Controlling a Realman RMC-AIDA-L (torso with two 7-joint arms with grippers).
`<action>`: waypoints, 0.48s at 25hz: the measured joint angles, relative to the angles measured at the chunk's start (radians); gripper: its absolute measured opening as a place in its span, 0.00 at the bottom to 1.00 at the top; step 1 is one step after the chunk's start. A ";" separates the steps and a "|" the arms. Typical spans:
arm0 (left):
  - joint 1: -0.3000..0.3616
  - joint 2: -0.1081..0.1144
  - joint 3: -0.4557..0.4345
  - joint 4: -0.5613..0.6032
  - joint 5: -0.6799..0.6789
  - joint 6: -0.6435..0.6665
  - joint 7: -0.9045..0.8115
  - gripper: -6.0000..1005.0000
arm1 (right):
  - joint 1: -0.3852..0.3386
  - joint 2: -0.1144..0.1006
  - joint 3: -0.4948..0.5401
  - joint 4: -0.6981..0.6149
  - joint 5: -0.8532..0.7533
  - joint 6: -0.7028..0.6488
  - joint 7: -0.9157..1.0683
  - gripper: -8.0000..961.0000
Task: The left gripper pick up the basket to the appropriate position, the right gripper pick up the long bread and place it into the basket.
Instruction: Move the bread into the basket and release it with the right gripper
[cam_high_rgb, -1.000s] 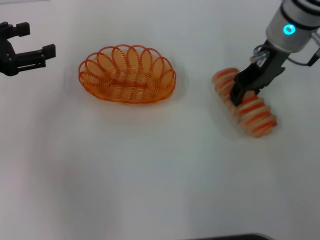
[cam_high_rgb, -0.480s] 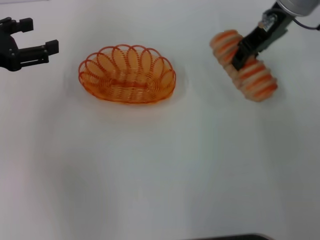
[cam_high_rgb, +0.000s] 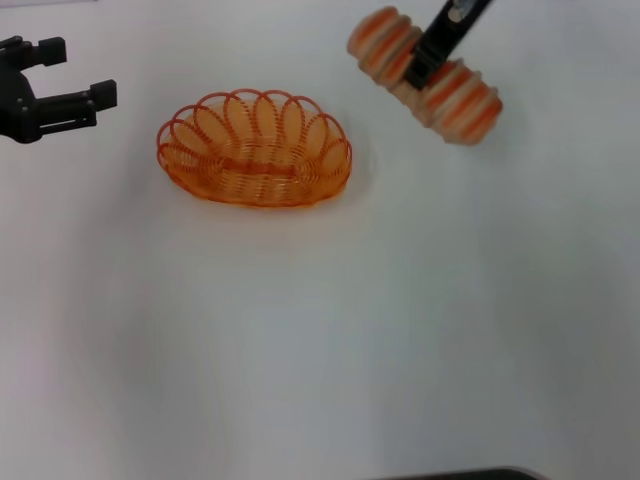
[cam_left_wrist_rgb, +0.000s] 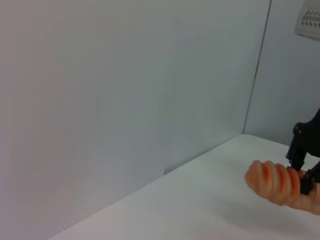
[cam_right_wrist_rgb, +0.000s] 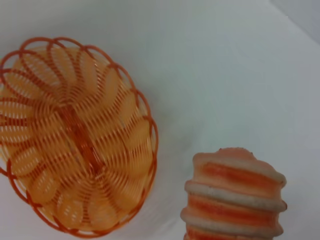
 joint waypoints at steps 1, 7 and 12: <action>0.001 0.001 0.000 0.001 0.001 0.002 -0.002 0.87 | 0.005 0.002 -0.012 -0.001 0.000 0.003 -0.007 0.35; 0.007 -0.002 0.000 0.003 0.002 0.003 -0.004 0.87 | 0.029 0.013 -0.094 -0.002 0.009 0.014 -0.041 0.32; 0.009 -0.006 0.000 0.003 0.001 0.003 -0.004 0.87 | 0.031 0.013 -0.130 -0.002 0.057 0.022 -0.088 0.31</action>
